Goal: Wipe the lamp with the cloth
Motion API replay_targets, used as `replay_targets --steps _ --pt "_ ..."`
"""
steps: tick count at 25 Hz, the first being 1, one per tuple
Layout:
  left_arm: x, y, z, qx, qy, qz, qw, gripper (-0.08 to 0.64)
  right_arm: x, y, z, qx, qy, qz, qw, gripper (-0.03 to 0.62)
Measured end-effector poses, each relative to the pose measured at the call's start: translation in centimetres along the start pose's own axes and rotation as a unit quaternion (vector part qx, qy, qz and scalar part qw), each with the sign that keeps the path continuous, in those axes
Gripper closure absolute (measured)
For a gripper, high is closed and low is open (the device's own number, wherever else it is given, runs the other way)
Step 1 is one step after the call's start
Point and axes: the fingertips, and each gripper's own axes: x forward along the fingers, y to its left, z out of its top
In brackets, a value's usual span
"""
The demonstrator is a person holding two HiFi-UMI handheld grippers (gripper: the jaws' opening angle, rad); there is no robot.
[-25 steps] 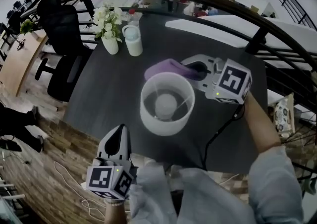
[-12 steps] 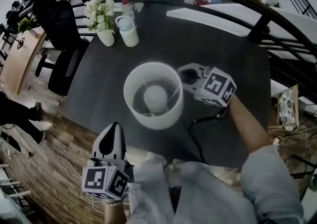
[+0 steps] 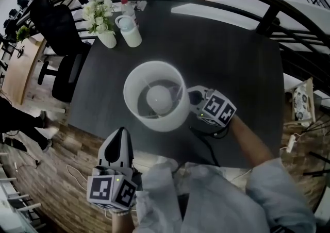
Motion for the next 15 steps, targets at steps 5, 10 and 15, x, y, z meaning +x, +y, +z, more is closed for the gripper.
replay_targets --steps 5,10,15 --pt "0.3 -0.2 0.7 0.002 -0.005 -0.014 0.9999 0.548 -1.1 2.4 -1.4 0.019 0.009 -0.026 0.999 0.543" --pt "0.5 -0.2 1.1 0.004 -0.009 -0.035 0.9993 0.548 -1.8 5.1 -2.1 0.046 0.006 -0.052 0.998 0.543" --pt "0.5 0.0 1.6 0.007 -0.013 -0.055 0.9984 0.548 -1.9 8.6 -3.0 0.057 0.011 -0.07 0.996 0.543"
